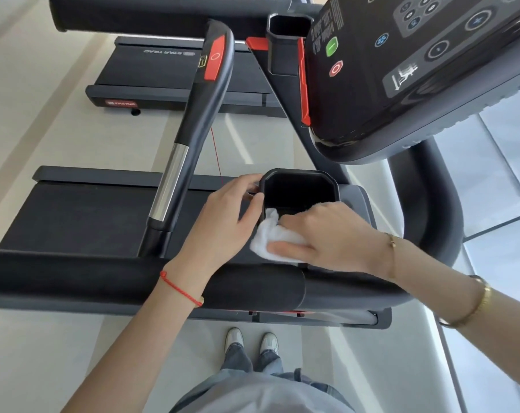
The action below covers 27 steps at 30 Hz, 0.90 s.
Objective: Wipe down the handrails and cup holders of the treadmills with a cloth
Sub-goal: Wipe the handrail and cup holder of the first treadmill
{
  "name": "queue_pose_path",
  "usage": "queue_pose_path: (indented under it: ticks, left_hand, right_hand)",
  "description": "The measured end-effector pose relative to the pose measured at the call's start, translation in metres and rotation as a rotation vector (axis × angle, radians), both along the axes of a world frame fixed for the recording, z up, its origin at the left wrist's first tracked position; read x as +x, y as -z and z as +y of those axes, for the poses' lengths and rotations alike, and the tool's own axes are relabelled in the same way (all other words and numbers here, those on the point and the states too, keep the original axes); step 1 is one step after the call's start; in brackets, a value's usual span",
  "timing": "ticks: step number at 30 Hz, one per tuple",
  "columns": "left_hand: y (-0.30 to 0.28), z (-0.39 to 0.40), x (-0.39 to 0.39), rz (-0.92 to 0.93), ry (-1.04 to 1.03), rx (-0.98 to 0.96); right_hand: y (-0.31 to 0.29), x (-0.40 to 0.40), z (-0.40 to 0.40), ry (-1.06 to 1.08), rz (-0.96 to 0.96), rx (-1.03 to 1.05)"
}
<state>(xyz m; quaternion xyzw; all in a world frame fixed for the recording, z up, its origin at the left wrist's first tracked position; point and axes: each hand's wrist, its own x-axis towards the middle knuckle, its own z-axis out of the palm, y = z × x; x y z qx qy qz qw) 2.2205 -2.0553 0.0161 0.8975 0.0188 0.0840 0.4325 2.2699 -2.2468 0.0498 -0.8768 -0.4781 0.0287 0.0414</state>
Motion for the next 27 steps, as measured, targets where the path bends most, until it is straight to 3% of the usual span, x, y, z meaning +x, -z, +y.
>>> queue_pose_path:
  ticks: [5,12,15,19,27]
  left_hand:
    - [0.001,0.0,0.0,0.001,-0.005,-0.011]
    - [0.002,0.0,-0.002,0.003,-0.013,0.006]
    - [0.001,0.0,-0.001,0.014,-0.015,0.012]
    - [0.0,-0.001,-0.001,0.033,-0.015,0.003]
    - [-0.003,-0.002,-0.002,0.07,-0.014,-0.008]
  right_hand:
    - [0.004,0.002,0.011,0.059,0.032,-0.061]
    - [-0.009,0.017,-0.028,-0.204,0.181,0.023]
    - [-0.008,0.03,-0.04,-0.391,0.054,0.092]
    - [-0.012,0.056,-0.049,-0.554,-0.087,0.038]
    - [0.008,0.043,-0.04,-0.463,-0.09,0.118]
